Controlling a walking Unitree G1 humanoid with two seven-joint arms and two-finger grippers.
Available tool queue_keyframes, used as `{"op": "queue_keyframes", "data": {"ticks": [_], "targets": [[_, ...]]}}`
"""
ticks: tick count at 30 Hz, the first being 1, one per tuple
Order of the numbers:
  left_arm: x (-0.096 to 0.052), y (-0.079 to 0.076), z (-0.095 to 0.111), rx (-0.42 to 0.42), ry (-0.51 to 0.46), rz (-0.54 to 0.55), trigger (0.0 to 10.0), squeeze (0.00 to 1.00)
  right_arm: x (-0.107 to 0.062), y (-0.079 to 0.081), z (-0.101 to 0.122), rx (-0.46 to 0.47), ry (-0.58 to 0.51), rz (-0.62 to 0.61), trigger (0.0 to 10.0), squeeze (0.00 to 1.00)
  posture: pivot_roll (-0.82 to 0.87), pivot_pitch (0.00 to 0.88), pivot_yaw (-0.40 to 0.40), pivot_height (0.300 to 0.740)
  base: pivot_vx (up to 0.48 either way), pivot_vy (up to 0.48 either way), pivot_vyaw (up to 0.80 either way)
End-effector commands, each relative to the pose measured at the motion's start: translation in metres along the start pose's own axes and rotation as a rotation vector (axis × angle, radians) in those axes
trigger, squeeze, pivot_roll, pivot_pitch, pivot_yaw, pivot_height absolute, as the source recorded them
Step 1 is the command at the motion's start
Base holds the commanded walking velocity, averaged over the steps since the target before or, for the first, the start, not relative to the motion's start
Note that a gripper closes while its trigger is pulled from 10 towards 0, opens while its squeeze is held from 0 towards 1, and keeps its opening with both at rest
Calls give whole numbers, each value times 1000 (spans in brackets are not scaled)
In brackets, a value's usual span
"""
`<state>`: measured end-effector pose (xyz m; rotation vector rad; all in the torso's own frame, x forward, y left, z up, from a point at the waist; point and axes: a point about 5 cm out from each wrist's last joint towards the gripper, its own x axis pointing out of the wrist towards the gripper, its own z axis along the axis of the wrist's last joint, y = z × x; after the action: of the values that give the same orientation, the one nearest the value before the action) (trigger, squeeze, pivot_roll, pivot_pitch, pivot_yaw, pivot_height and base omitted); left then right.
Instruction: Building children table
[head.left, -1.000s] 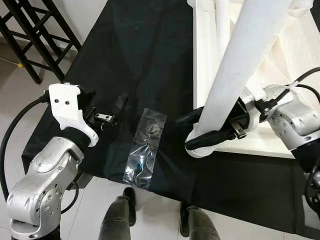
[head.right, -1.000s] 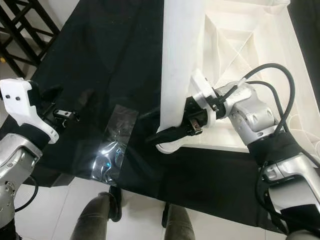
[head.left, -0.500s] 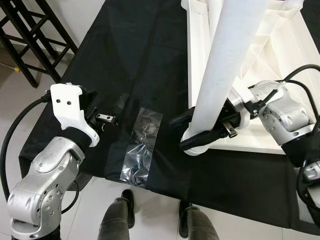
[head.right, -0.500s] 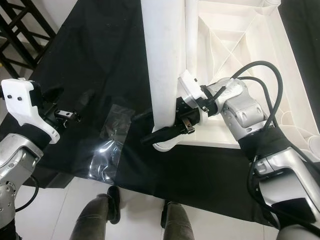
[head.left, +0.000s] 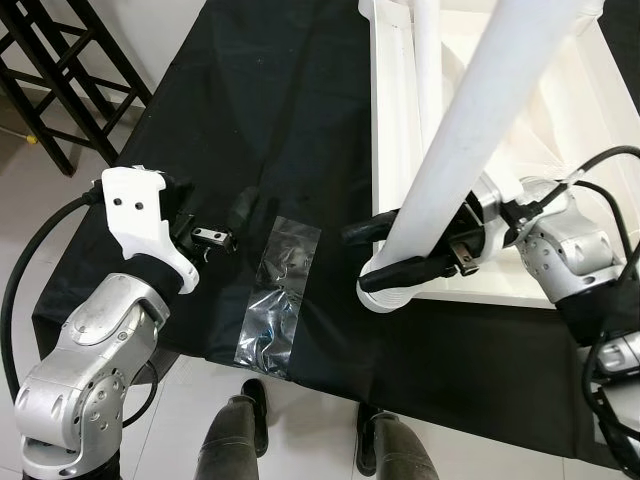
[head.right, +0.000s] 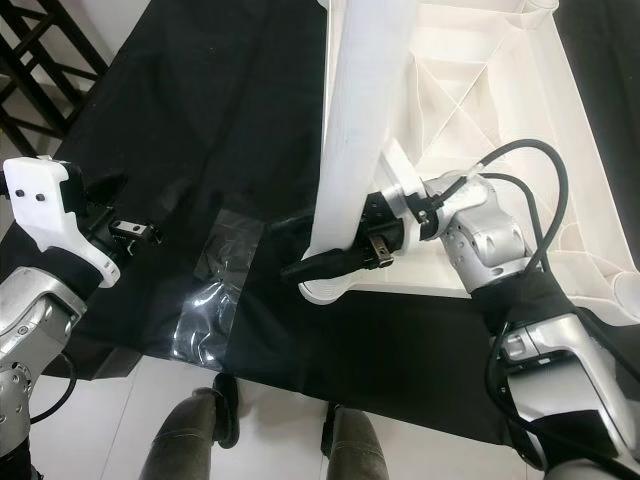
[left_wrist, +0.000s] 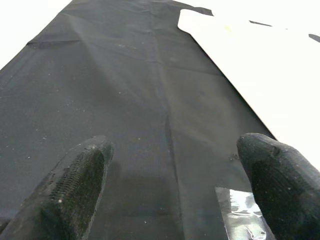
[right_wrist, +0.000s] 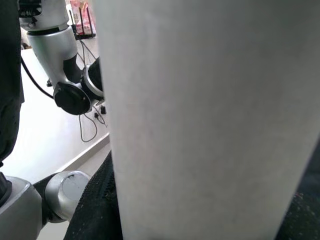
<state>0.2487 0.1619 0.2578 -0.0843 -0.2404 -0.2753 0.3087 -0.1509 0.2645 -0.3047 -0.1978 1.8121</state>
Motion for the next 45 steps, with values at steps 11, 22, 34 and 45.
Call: {"op": "queue_keyframes", "data": {"ticks": [11, 22, 34, 45], "targets": [[-3, -1, -1, 25, 5, -13, 10000, 0, 11, 11, -34, 4, 159, -12, 10000, 0, 107, 407, 16, 740, 0, 0, 0], [-3, -1, -1, 24, 5, -9, 10000, 0, 12, 8, -28, -6, 135, -34, 10000, 0, 107, 406, 14, 740, 0, 0, 0], [-3, 0, -1, 25, 6, -12, 10000, 0, 14, -7, -23, -60, 11, -265, 10000, 0, 109, 401, 17, 740, 0, 0, 0], [-2, -1, -1, 26, 0, -17, 10000, 0, 12, -1, -27, -36, 47, -219, 10000, 0, 108, 390, 19, 740, 0, 0, 0]]}}
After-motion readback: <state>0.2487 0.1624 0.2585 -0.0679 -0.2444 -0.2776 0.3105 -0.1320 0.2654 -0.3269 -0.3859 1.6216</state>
